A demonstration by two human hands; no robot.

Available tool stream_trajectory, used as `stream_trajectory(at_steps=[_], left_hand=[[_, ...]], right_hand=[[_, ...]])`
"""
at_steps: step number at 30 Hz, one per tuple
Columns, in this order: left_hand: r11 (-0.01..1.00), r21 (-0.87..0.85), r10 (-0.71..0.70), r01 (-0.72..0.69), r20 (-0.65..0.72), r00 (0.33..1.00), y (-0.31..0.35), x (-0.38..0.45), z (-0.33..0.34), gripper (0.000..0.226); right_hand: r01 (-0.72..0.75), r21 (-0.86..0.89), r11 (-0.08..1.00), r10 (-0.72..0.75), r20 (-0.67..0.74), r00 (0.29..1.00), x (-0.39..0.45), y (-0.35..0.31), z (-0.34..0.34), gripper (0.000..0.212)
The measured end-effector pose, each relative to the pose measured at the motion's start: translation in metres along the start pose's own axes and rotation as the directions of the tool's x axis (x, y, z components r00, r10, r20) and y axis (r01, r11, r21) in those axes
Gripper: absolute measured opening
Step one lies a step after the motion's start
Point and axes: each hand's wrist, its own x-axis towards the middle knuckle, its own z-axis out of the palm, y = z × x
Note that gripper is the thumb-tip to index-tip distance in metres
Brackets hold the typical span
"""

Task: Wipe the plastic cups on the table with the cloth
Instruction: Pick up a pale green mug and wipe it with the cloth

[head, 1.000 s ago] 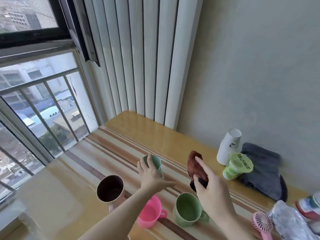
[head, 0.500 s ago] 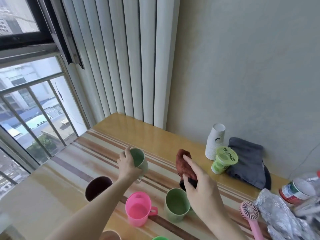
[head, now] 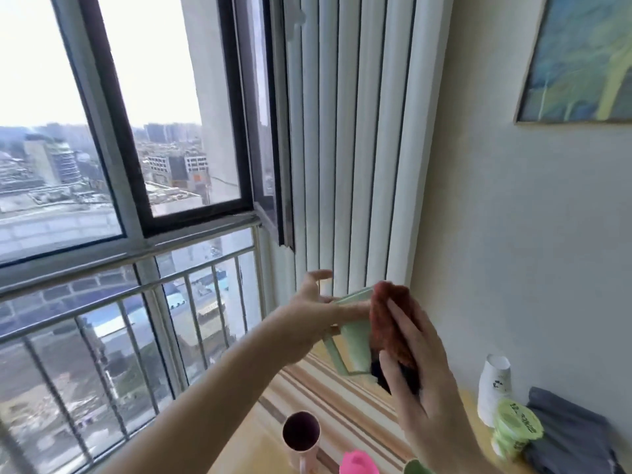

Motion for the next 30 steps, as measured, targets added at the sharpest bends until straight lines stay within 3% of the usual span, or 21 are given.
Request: stream_trajectory(at_steps=[3,9,11,13,16,21,23,26,28,30], left_hand=[[0.998,-0.056,0.014,-0.014,0.006,1.000,0.017,-0.028,-0.005,0.110],[0.981,-0.155,0.135,-0.115,0.127,0.983,0.037,-0.055,-0.016,0.094],[0.966,-0.099,0.243,-0.239,0.023,0.970,0.039,-0.058,-0.012,0.092],[0.926,0.081,0.376,-0.368,-0.132,0.917,0.035,-0.064,0.002,0.082],[0.870,0.269,0.478,-0.414,-0.252,0.841,0.021,-0.076,0.033,0.075],[0.889,0.093,0.458,-0.449,-0.215,0.862,0.014,-0.084,0.046,0.091],[0.867,0.091,0.498,-0.491,-0.211,0.841,0.016,-0.083,0.044,0.090],[0.855,0.016,0.513,-0.518,-0.165,0.843,0.017,-0.077,0.044,0.082],[0.842,0.115,0.538,-0.526,-0.118,0.835,0.020,-0.078,0.045,0.078],[0.811,0.338,0.544,-0.478,-0.131,0.829,0.020,-0.075,0.045,0.082]], right_hand=[[-0.027,0.119,0.992,0.035,-0.066,0.997,0.006,-0.030,0.001,0.055],[-0.126,0.408,0.904,0.125,0.030,0.992,0.028,-0.071,-0.017,0.052],[-0.116,0.407,0.906,0.162,-0.080,0.984,0.026,-0.077,-0.015,0.050],[-0.116,0.342,0.933,0.198,-0.216,0.956,0.022,-0.078,-0.008,0.054],[-0.081,0.246,0.966,0.166,-0.349,0.922,0.020,-0.082,-0.001,0.058],[0.013,0.206,0.978,0.066,-0.372,0.926,0.012,-0.088,-0.007,0.064],[-0.003,0.369,0.929,0.122,-0.300,0.946,0.014,-0.090,-0.014,0.061],[-0.085,0.691,0.718,0.312,-0.209,0.927,0.017,-0.091,-0.019,0.049],[-0.078,0.652,0.754,0.311,-0.250,0.917,0.018,-0.092,-0.021,0.056],[-0.026,0.517,0.856,0.243,-0.357,0.902,0.020,-0.093,-0.021,0.061]])
